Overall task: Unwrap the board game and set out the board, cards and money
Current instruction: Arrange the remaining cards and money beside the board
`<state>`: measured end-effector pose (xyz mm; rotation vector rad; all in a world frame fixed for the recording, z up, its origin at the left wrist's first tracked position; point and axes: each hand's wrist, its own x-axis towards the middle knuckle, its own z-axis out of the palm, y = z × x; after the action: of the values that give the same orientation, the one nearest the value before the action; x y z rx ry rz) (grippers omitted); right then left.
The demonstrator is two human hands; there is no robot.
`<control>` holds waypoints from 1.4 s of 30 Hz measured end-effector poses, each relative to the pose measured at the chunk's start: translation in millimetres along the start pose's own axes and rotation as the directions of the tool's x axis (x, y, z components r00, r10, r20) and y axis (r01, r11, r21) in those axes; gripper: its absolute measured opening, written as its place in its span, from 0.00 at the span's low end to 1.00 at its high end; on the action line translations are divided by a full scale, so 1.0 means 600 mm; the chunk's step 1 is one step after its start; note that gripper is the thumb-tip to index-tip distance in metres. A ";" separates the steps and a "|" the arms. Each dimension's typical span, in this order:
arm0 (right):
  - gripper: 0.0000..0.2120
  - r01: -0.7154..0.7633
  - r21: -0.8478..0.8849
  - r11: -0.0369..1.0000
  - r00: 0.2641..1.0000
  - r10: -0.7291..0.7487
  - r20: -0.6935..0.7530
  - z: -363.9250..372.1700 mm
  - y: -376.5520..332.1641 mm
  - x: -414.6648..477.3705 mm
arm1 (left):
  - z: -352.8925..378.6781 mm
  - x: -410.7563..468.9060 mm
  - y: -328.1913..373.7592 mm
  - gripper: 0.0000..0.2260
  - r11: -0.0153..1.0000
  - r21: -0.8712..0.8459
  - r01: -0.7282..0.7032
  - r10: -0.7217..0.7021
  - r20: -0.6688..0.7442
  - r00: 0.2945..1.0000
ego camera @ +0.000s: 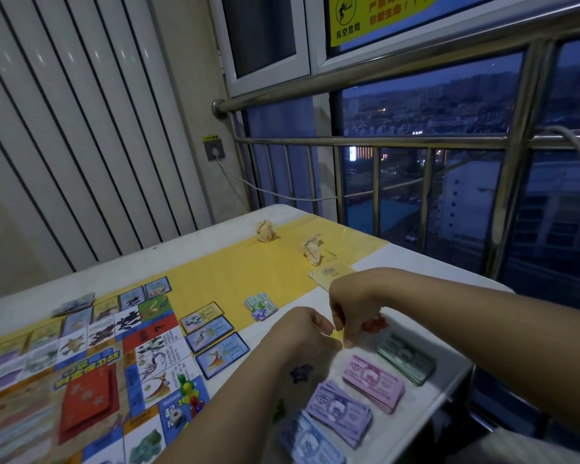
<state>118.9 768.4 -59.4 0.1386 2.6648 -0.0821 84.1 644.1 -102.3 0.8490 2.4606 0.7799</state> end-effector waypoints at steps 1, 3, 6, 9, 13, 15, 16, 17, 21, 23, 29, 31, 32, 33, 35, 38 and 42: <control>0.18 0.003 0.013 1.000 1.000 -0.003 -0.004 -0.001 0.000 -0.003 | 0.000 0.000 -0.001 0.06 1.000 -0.016 -0.005 0.005 -0.005 1.000; 0.18 0.008 0.023 1.000 1.000 -0.008 -0.021 -0.001 -0.001 -0.007 | 0.001 0.000 -0.002 0.06 0.999 -0.041 -0.013 0.013 -0.018 1.000; 0.16 0.007 0.029 1.000 0.998 -0.005 -0.058 0.001 0.000 -0.009 | 0.006 0.001 -0.005 0.07 0.998 -0.065 -0.019 0.017 -0.038 0.999; 0.12 0.007 0.066 0.998 0.998 -0.003 -0.067 0.006 0.003 -0.006 | 0.012 0.001 -0.007 0.08 0.996 -0.091 -0.023 0.016 -0.073 0.997; 0.15 0.003 0.078 0.997 0.998 0.003 -0.068 0.007 0.002 -0.008 | 0.014 0.002 -0.005 0.09 0.995 -0.096 -0.027 0.019 -0.085 0.996; 0.15 0.003 0.077 0.997 0.997 0.003 -0.074 0.008 0.001 -0.011 | 0.014 0.002 -0.003 0.09 0.993 -0.113 -0.016 0.007 -0.081 0.997; 0.15 0.004 0.081 0.997 0.997 0.002 -0.081 0.008 0.000 -0.012 | 0.013 0.001 -0.001 0.09 0.992 -0.123 -0.008 -0.002 -0.077 0.997; 0.15 0.007 0.086 0.996 0.996 0.001 -0.090 0.010 0.001 -0.013 | 0.012 0.000 0.001 0.08 0.991 -0.133 0.000 -0.009 -0.070 0.997; 0.09 0.021 0.146 0.989 0.994 -0.005 -0.108 0.014 0.006 -0.017 | 0.008 -0.001 0.009 0.09 0.990 -0.140 -0.001 -0.004 -0.038 0.999; 0.07 0.033 0.214 0.976 0.992 -0.005 -0.128 0.017 0.012 -0.021 | 0.004 0.002 0.010 0.09 0.993 -0.117 -0.025 0.024 -0.015 1.000; 0.07 0.127 0.480 0.868 0.974 -0.017 -0.226 0.020 0.018 -0.045 | -0.015 -0.019 0.008 0.09 0.945 -0.320 -0.066 0.060 -0.028 0.998; 0.05 0.194 0.569 0.799 0.956 -0.024 -0.291 0.009 0.015 -0.060 | -0.032 -0.038 0.009 0.09 0.864 -0.498 -0.077 0.065 -0.041 0.997; 0.04 0.228 0.603 0.765 0.947 -0.029 -0.321 0.001 0.011 -0.068 | -0.041 -0.049 0.010 0.09 0.819 -0.566 -0.092 0.077 -0.050 0.996; 0.03 0.259 0.621 0.740 0.937 -0.035 -0.349 -0.005 0.005 -0.076 | -0.051 -0.061 0.011 0.09 0.771 -0.627 -0.107 0.089 -0.059 0.994; 0.05 0.312 0.613 0.726 0.910 -0.042 -0.413 -0.019 -0.012 -0.094 | -0.070 -0.089 0.012 0.11 0.678 -0.726 -0.117 0.101 -0.066 0.993; 0.09 0.400 0.627 0.669 0.865 -0.049 -0.500 -0.031 -0.053 -0.119 | -0.095 -0.140 0.009 0.10 0.522 -0.849 -0.082 0.116 -0.024 0.993; 0.11 0.486 0.635 0.600 0.835 -0.102 -0.541 -0.023 -0.123 -0.145 | -0.109 -0.210 -0.014 0.10 0.324 -0.946 -0.014 0.089 0.015 0.996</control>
<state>181.6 688.8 -4.7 -0.0584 2.8833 -1.4759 136.4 531.5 -33.0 0.4192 1.3870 1.8976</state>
